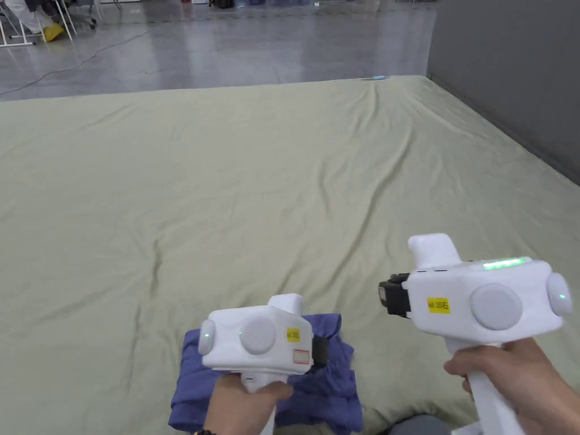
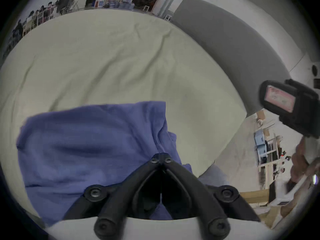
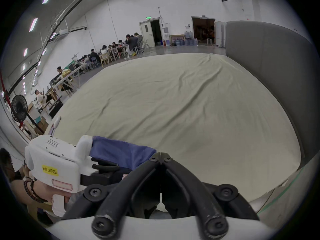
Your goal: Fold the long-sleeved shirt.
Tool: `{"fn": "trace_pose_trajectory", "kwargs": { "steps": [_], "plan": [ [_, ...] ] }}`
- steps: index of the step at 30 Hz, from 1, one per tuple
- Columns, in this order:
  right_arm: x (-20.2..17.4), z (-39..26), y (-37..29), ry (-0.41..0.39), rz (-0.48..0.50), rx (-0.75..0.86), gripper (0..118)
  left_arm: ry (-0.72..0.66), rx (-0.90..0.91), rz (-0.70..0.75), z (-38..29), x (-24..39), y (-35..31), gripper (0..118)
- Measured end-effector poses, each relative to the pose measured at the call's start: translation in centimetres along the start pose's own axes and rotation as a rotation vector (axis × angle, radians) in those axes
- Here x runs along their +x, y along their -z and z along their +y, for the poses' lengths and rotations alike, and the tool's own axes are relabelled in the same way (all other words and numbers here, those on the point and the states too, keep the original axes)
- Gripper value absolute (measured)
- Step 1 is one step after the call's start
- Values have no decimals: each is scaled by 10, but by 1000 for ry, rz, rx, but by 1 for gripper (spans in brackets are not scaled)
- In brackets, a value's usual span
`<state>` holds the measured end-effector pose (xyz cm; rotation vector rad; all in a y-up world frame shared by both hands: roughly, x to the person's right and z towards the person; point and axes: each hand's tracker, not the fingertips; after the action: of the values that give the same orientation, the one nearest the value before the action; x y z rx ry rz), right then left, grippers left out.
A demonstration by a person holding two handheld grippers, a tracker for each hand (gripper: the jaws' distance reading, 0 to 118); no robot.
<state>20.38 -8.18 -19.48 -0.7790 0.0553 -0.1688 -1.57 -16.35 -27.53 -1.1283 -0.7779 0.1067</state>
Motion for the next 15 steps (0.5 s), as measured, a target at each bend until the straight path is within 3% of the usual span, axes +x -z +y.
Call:
{"fn": "trace_pose_trajectory", "kwargs": {
  "steps": [3, 8, 12, 15],
  "plan": [
    [-25, 11, 18, -11, 63, -22, 0, -31, 73, 5, -1, -24, -39, 0],
    [-59, -11, 71, 60, 201, -123, 0, -166, 160, 35, -12, -87, -92, 0],
    [-63, -39, 110, 70, 190, -246, 0, -264, 180, 48, -27, -127, -111, 0],
    [-49, -57, 131, 137, 204, -334, 0, -335, 178, -8, -34, -151, -114, 0]
  ]
}}
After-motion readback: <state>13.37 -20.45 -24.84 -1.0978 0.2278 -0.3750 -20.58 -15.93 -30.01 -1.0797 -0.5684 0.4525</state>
